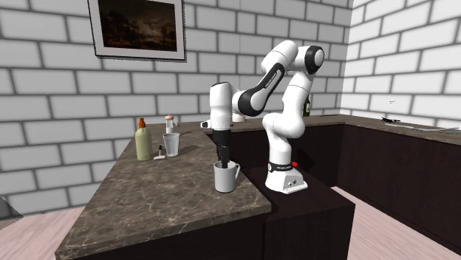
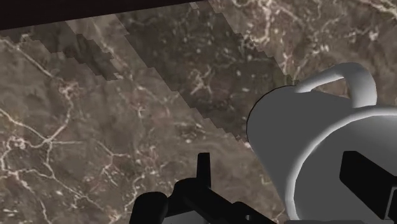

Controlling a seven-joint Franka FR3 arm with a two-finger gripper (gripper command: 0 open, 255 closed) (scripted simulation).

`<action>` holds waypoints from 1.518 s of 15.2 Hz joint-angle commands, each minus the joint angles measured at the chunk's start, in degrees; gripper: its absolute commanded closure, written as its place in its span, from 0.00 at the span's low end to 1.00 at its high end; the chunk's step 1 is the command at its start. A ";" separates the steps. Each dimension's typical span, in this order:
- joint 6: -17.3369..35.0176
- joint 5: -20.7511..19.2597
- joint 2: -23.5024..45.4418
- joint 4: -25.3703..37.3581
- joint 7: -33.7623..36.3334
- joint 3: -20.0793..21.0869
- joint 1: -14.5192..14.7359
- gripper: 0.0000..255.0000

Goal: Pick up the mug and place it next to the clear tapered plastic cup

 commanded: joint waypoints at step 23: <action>-6.56 -0.61 -3.75 2.86 0.49 -0.46 -0.17 1.00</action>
